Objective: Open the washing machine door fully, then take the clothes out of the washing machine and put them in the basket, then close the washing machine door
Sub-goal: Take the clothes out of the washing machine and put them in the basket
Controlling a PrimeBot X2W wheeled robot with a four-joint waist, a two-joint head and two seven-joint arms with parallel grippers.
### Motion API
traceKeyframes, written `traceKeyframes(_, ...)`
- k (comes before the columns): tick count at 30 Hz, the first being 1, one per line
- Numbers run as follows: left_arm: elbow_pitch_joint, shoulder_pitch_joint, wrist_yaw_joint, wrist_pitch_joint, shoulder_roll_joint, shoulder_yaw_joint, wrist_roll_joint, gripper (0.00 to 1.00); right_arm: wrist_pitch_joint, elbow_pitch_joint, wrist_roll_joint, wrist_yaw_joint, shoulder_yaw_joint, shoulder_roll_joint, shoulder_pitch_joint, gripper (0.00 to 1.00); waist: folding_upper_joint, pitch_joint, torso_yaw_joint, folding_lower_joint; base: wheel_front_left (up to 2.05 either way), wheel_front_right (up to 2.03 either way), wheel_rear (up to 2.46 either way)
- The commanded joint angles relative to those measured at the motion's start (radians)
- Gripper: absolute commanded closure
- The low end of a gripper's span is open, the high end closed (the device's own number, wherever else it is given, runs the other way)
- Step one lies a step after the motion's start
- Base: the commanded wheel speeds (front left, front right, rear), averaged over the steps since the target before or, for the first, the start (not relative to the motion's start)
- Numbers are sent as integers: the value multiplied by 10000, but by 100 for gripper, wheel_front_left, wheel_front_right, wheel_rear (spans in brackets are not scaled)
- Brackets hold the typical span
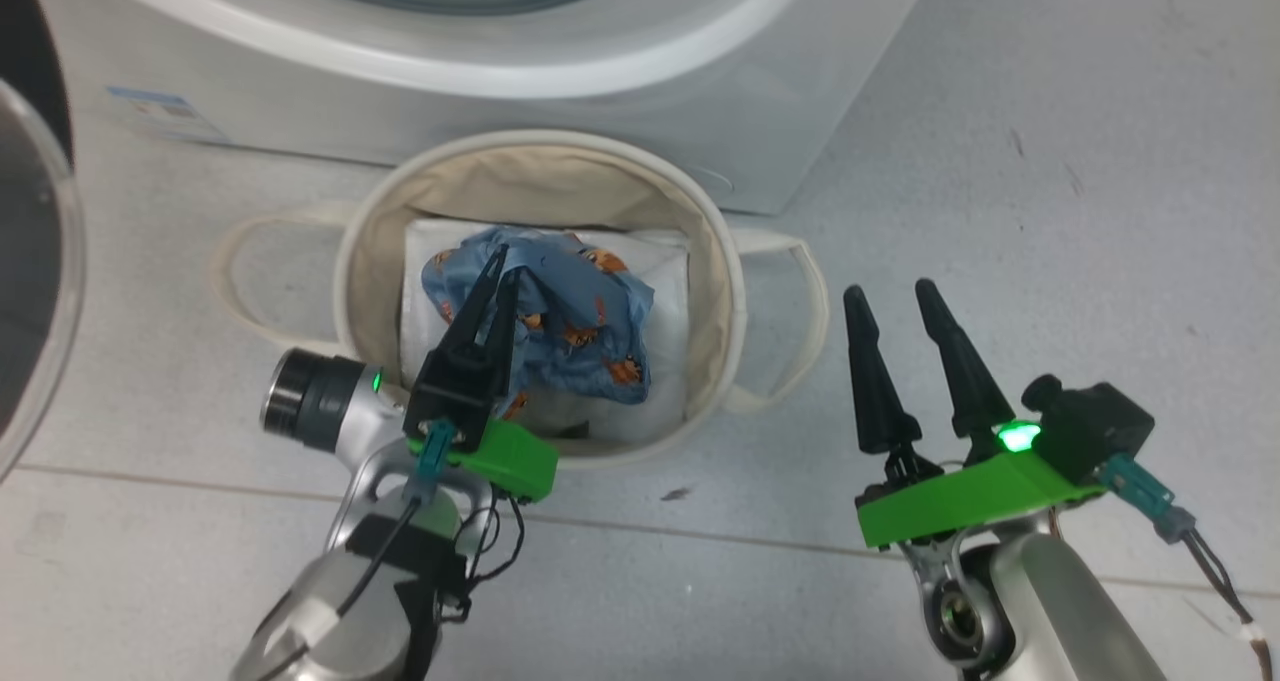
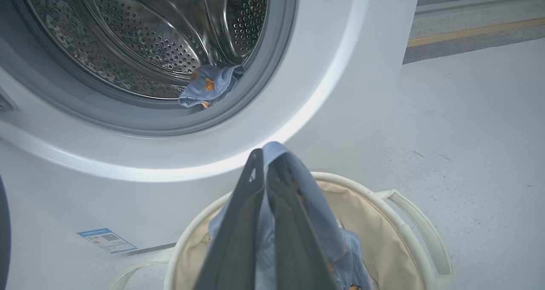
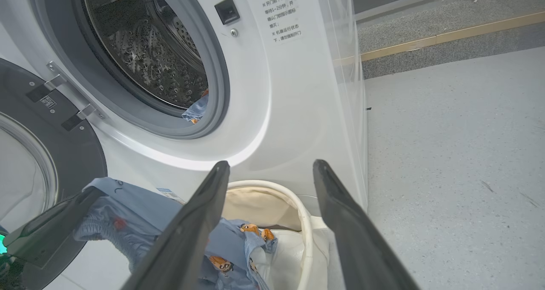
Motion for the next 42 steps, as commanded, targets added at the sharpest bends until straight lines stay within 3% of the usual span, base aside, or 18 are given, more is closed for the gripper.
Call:
traceKeyframes(1,-27,-469,-99,-47,29,231,47,100,-49,-380,-42,4,199,43,-141,0,-1,255,-161,1,0,0,0)
traceKeyframes(10,2227,-1562,-484,-47,-69,75,291,100,-49,-558,100,4,179,43,-455,0,-1,1172,-724,1,0,0,0)
traceKeyframes(22,3938,-2324,-369,-47,-90,334,137,100,-49,-670,182,4,173,43,-737,0,-1,1738,-930,1,0,0,0)
traceKeyframes(23,3933,-2346,-345,-47,-100,326,156,59,-49,-675,179,4,174,43,-752,0,-1,1739,-916,1,0,0,0)
traceKeyframes(24,3856,-2360,-304,-47,-107,307,193,6,-49,-679,172,4,166,43,-764,0,-1,1733,-890,1,0,0,0)
traceKeyframes(25,3807,-2345,-274,-47,-120,313,191,0,-49,-673,150,4,144,43,-769,0,-1,1709,-847,1,0,0,0)
traceKeyframes(31,2887,-2008,-126,-47,-207,299,194,0,-49,-557,19,4,9,43,-709,0,-1,1246,-494,1,0,0,0)
traceKeyframes(42,-380,-376,190,-47,-250,574,73,0,-49,-463,-237,4,-491,43,-468,0,-1,-156,305,1,0,0,0)
